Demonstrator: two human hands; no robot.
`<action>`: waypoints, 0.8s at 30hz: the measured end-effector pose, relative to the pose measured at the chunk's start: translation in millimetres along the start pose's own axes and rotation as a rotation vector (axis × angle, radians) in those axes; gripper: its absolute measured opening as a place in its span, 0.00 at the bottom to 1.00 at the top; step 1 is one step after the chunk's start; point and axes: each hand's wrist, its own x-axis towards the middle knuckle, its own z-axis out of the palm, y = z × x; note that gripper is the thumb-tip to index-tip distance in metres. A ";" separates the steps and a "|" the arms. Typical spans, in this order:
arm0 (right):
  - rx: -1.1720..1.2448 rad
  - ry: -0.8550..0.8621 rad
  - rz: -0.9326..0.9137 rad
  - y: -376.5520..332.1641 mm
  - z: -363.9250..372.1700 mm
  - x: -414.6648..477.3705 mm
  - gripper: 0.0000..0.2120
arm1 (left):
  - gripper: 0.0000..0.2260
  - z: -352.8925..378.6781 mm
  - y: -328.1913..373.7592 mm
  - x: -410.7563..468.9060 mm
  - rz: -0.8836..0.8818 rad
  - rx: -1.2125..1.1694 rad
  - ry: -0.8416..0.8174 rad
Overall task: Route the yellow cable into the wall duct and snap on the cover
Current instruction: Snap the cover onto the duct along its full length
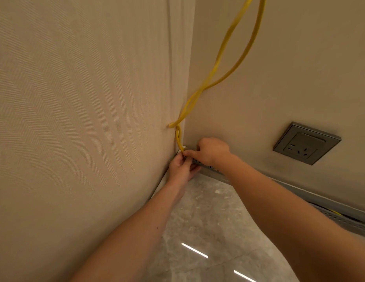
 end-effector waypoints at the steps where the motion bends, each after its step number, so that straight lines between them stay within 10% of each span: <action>1: 0.008 0.003 -0.011 2.0 0.1 0.2 0.28 | 0.11 -0.3 0.5 0.7 -0.016 -0.016 0.001; 24: 0.065 0.030 -0.167 17.3 -7.6 -15.0 0.14 | 0.14 7.5 7.1 -0.9 -0.073 -0.056 0.154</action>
